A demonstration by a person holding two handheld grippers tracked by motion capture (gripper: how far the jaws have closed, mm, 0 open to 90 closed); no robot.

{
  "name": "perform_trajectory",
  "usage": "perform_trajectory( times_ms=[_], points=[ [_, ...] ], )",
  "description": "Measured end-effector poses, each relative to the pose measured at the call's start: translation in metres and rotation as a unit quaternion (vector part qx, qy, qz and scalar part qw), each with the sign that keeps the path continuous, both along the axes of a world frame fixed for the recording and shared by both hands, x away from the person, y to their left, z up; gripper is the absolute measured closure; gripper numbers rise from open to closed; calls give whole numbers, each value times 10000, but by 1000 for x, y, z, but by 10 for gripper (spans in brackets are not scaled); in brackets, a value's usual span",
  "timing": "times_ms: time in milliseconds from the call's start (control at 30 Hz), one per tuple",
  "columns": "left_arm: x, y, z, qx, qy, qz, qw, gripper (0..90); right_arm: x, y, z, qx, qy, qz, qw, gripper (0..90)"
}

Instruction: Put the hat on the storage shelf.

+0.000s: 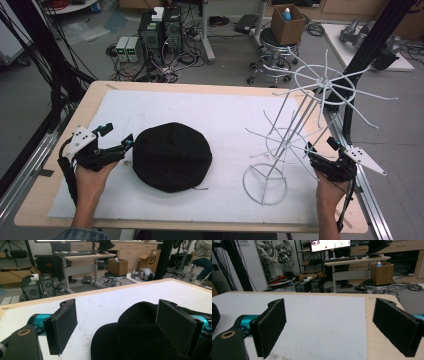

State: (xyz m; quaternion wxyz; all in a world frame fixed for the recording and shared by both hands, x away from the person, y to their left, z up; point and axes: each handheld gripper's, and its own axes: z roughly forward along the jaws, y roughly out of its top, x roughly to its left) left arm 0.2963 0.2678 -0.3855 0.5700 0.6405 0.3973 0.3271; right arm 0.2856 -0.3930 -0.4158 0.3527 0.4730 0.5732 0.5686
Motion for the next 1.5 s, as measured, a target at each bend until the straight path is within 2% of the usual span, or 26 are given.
perform_trajectory(
  times_ms=[233, 500, 600, 667, 800, 933, 967, 1167, 1267, 1433, 1467, 1500],
  points=[
    [-1, -1, 2, -14, -67, -4, 10000, 176, 1, 0, -1, 6, 48, 14, 10000, 109],
    [1, -12, 2, 96, -143, -222, 9996, 176, -2, -1, 0, -14, 42, -6, 10000, 109],
    [2, -15, 1, 177, -113, -216, 9995, 176, -1, 0, 0, -22, 28, 12, 10000, 109],
    [3, -17, -1, 134, -76, -305, 9994, 176, -1, 0, 0, -22, 44, 18, 10000, 109],
    [5, -24, -4, 211, -48, -445, 9988, 178, 0, 0, -1, -49, 72, 46, 10000, 109],
    [5, -38, -6, 353, -94, -789, 9962, 180, 0, -1, 0, -37, 66, 40, 10000, 109],
    [5, -38, -6, 353, -94, -789, 9962, 180, 0, -1, 0, -37, 66, 40, 10000, 109],
    [5, -52, -10, 395, -193, -1222, 9915, 184, 0, -1, -1, -28, 70, 40, 10000, 109],
    [6, -57, -13, 498, -215, -1311, 9899, 183, 0, -1, -1, -28, 103, 31, 9999, 109],
    [7, -66, -15, 545, -230, -1425, 9880, 183, 0, 0, -1, -31, 93, 48, 9999, 109],
    [7, -69, -16, 648, -248, -1437, 9872, 183, 0, 0, -1, -39, 117, 53, 9999, 109],
    [7, -69, -16, 648, -248, -1437, 9872, 183, 0, 0, -1, -39, 117, 53, 9999, 109]
  ],
)
